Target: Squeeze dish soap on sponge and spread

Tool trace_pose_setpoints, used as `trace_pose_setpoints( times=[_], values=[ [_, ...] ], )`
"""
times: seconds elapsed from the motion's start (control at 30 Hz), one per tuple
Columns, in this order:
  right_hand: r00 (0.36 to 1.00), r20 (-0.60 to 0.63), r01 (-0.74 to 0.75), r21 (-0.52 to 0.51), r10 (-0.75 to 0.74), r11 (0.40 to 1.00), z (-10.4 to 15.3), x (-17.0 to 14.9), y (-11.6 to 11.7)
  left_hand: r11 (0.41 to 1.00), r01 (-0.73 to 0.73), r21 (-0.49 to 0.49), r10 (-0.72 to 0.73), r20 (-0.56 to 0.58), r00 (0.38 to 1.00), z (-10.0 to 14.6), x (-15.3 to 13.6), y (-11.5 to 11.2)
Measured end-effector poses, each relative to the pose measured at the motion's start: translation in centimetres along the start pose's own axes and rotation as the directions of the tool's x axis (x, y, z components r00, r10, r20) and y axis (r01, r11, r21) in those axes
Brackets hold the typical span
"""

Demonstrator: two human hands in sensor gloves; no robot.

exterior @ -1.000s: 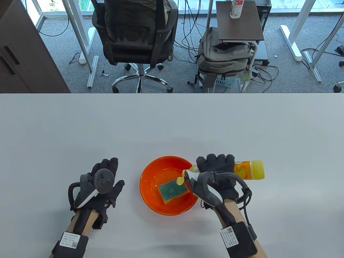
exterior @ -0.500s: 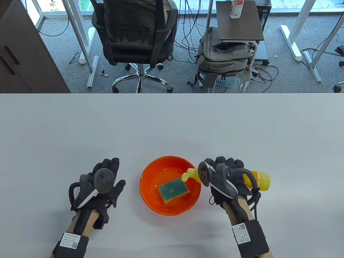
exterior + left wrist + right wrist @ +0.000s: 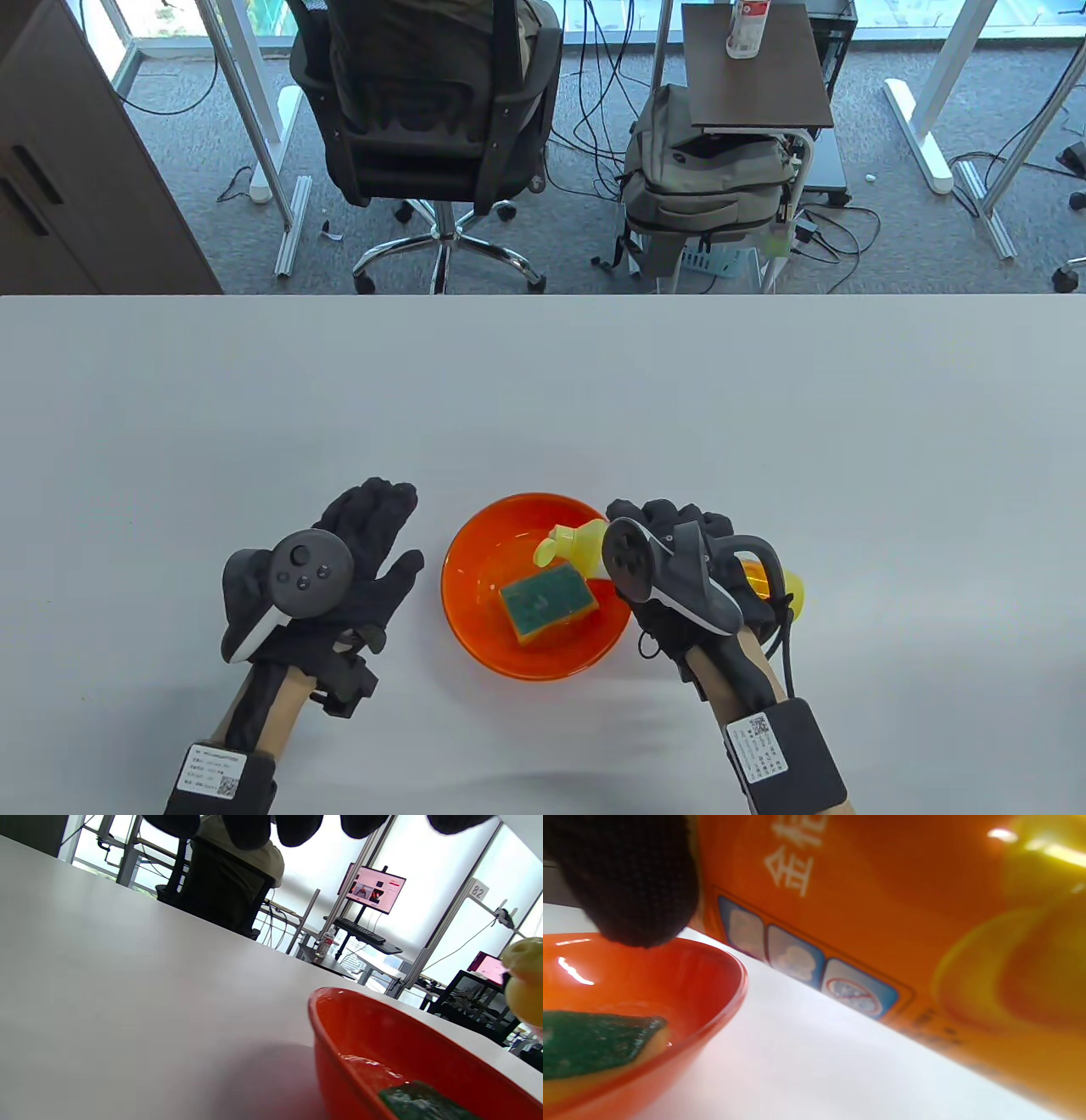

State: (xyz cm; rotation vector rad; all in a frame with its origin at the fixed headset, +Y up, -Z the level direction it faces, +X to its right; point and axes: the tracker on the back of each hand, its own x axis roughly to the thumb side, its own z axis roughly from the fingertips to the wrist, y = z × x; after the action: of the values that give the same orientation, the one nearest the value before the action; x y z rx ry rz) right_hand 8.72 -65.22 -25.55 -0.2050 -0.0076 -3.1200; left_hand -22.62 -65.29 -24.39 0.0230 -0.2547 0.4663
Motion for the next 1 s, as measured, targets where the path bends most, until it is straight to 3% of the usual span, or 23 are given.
trace_pose_setpoints(
  times=[0.23,0.5,1.0],
  values=[
    [0.997,0.028,0.077,-0.014,-0.076,0.997,0.3,0.5,-0.7,0.999,0.012,0.038,-0.018,0.163,0.986,0.1,5.1,0.8],
    [0.972,0.057,0.228,0.0,-0.228,0.974,0.3,0.3,-1.1,0.998,0.025,0.049,-0.039,0.292,0.956,-0.6,8.8,1.4],
    [0.904,0.097,0.417,0.022,-0.418,0.908,0.3,-0.1,-1.2,0.988,0.084,0.131,-0.116,0.257,0.959,-1.3,8.7,1.2]
  ],
)
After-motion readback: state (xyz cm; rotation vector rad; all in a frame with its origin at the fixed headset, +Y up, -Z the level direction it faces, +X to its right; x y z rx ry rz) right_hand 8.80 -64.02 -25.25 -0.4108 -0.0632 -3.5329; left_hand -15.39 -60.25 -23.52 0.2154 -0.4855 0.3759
